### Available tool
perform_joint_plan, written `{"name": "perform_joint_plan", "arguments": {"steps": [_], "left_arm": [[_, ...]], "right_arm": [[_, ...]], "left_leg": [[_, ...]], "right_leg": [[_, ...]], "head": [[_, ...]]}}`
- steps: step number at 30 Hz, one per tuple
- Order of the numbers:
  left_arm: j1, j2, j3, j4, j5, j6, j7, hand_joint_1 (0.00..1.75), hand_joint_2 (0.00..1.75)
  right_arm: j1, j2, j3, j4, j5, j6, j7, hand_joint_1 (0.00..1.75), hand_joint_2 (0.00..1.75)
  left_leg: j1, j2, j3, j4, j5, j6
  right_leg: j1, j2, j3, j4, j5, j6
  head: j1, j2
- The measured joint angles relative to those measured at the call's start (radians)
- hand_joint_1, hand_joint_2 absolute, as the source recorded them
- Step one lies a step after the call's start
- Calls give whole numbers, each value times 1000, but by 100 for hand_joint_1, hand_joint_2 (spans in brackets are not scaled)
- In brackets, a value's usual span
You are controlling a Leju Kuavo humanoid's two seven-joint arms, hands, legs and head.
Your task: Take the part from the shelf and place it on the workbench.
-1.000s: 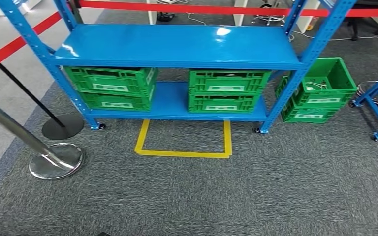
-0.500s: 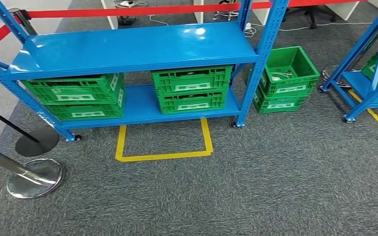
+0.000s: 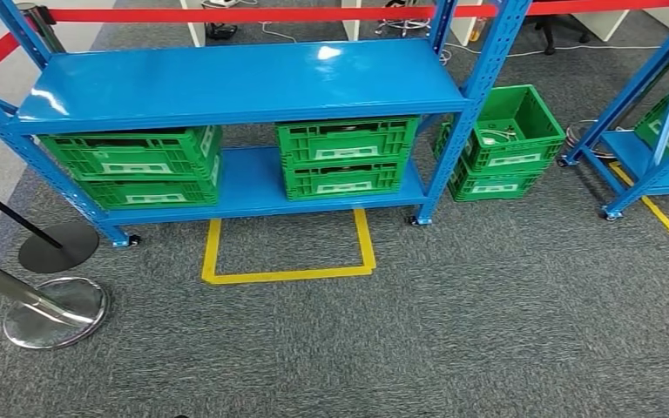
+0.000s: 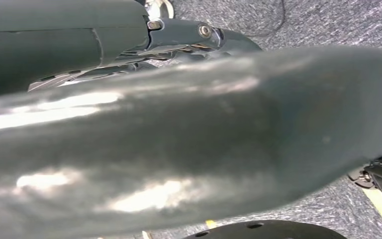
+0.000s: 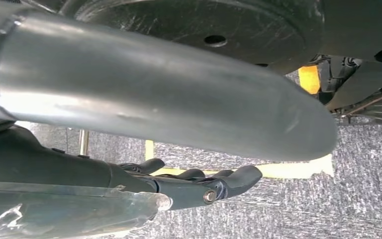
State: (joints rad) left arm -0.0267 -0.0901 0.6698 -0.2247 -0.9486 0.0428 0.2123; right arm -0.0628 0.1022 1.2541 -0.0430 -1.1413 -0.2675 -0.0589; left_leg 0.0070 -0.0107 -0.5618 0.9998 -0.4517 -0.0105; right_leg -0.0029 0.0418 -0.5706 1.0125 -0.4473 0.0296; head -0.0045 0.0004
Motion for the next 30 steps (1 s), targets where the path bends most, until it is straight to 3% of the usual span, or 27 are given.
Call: {"name": "perform_joint_plan", "arguments": {"steps": [12,17,20,22,24,25,26,27,29,30], "left_arm": [[0,3,0,0,-14,-16,-14,0,0],[0,4,0,0,-34,15,-21,0,0],[0,4,0,0,-36,14,-21,0,0],[0,3,0,0,-36,11,-21,0,0],[2,3,0,0,-36,9,-21,0,0],[3,3,0,0,-36,8,-22,0,0],[4,3,0,0,-36,8,-22,0,0],[4,2,0,0,-36,8,-22,0,0],[6,2,0,0,-36,6,-22,0,0],[6,3,0,0,-36,6,-22,0,0]], "right_arm": [[0,0,8,-4,-2,10,-2,0,0],[1,0,8,-4,-7,10,-2,0,0],[1,0,8,-5,-8,13,-3,0,0],[1,0,8,-5,-8,14,-4,0,0],[1,-1,8,-5,-8,15,-4,0,0],[2,-2,8,-5,-8,15,-4,0,0],[4,-3,8,-5,-8,15,-4,0,0],[6,-4,8,-5,-8,15,-4,0,0],[6,-5,8,-5,-8,16,-4,0,0],[6,-6,9,-5,-8,16,-4,0,0]], "left_leg": [[2,0,0,-1,3,-2],[-6,0,0,0,1,7],[-3,3,8,-16,7,18],[3,7,15,-27,11,26],[3,11,17,-28,9,28],[3,13,18,-27,7,27],[5,14,20,-27,5,25],[7,14,24,-27,2,21],[12,13,33,-24,-7,7],[13,13,36,-24,-9,4]], "right_leg": [[1,0,-2,2,0,5],[-7,1,-2,0,3,14],[-9,-6,-7,6,-5,25],[-10,-22,-44,80,-47,30],[-11,-31,-110,210,-105,34],[-13,-33,-135,258,-118,37],[-14,-33,-145,274,-113,39],[-16,-34,-136,251,-90,42],[-21,-39,-73,127,-28,49],[-23,-41,-52,88,-11,51]], "head": [[0,0],[-1,0],[0,0],[5,0],[9,0],[8,0],[8,0],[8,0],[10,0],[10,0]]}}
